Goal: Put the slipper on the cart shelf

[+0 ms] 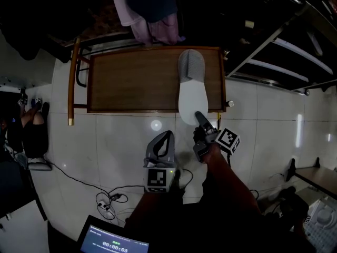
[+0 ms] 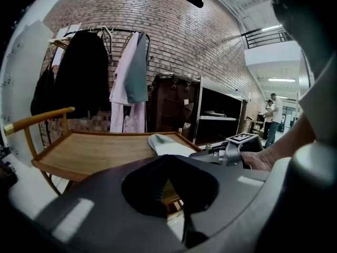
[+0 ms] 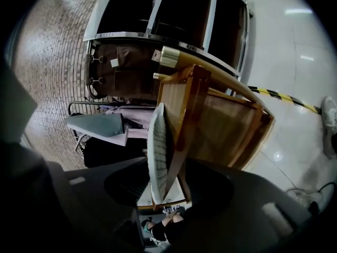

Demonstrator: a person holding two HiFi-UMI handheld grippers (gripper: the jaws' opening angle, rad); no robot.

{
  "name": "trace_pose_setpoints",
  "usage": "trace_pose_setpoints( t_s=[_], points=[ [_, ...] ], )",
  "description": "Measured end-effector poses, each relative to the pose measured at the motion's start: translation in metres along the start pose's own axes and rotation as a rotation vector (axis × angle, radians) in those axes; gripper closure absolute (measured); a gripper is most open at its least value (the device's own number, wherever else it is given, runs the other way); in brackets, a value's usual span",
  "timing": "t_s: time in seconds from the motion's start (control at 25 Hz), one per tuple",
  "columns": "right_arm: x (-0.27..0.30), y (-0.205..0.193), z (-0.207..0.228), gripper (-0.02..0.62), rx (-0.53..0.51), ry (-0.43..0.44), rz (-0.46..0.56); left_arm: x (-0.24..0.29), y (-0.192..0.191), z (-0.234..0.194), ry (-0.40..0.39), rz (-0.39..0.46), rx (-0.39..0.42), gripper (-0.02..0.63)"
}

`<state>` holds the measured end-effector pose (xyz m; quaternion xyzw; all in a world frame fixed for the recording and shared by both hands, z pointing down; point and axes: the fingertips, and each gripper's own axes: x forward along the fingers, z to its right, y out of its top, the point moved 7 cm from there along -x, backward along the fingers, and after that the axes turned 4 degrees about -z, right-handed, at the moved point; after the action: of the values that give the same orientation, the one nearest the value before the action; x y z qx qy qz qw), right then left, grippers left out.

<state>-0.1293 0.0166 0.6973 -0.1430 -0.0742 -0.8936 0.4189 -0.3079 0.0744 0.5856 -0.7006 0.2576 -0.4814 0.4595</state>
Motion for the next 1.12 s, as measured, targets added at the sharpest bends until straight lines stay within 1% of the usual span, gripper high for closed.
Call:
trace_pose_setpoints(
  t_s=[0.08, 0.24, 0.32, 0.4, 0.52, 0.64, 0.72, 0.88, 0.96, 1.0, 1.08, 1.12],
  points=[
    [0.001, 0.001, 0.001, 0.409, 0.003, 0.002, -0.004, -0.002, -0.002, -0.001, -0.001, -0.008, 0.004, 0.592],
    [0.002, 0.002, -0.002, 0.51, -0.016, -0.007, 0.004, -0.004, -0.006, -0.005, 0.007, -0.013, 0.005, 0.591],
    [0.002, 0.002, -0.007, 0.535, -0.041, -0.005, 0.007, -0.005, -0.007, -0.005, 0.009, -0.015, 0.0, 0.592],
    [0.001, 0.002, -0.011, 0.545, -0.068, -0.002, 0.007, -0.005, -0.001, -0.004, 0.006, -0.012, 0.0, 0.592],
    [-0.004, 0.0, -0.017, 0.554, -0.084, 0.022, 0.017, -0.007, -0.003, -0.004, 0.013, -0.013, -0.009, 0.592],
    [-0.014, -0.001, -0.027, 0.558, -0.077, 0.074, 0.054, -0.009, -0.001, -0.004, 0.017, -0.007, -0.015, 0.591],
    [-0.024, -0.003, -0.033, 0.56, -0.074, 0.111, 0.073, -0.011, -0.005, -0.004, 0.022, -0.017, -0.01, 0.591],
    [-0.046, -0.005, -0.045, 0.56, -0.115, 0.147, 0.098, -0.017, -0.002, -0.002, 0.021, -0.012, -0.007, 0.592],
    [-0.056, -0.004, -0.054, 0.56, -0.172, 0.142, 0.119, -0.019, 0.002, -0.001, 0.017, -0.003, -0.004, 0.592],
    [-0.062, -0.003, -0.059, 0.56, -0.229, 0.126, 0.128, -0.021, 0.004, -0.001, 0.015, 0.002, -0.004, 0.591],
    [-0.074, 0.001, -0.074, 0.56, -0.391, 0.081, 0.144, -0.023, 0.011, -0.001, 0.009, 0.014, -0.02, 0.591],
    [-0.079, 0.003, -0.083, 0.56, -0.477, 0.066, 0.155, -0.024, 0.016, -0.002, 0.004, 0.023, -0.045, 0.592]
  ],
)
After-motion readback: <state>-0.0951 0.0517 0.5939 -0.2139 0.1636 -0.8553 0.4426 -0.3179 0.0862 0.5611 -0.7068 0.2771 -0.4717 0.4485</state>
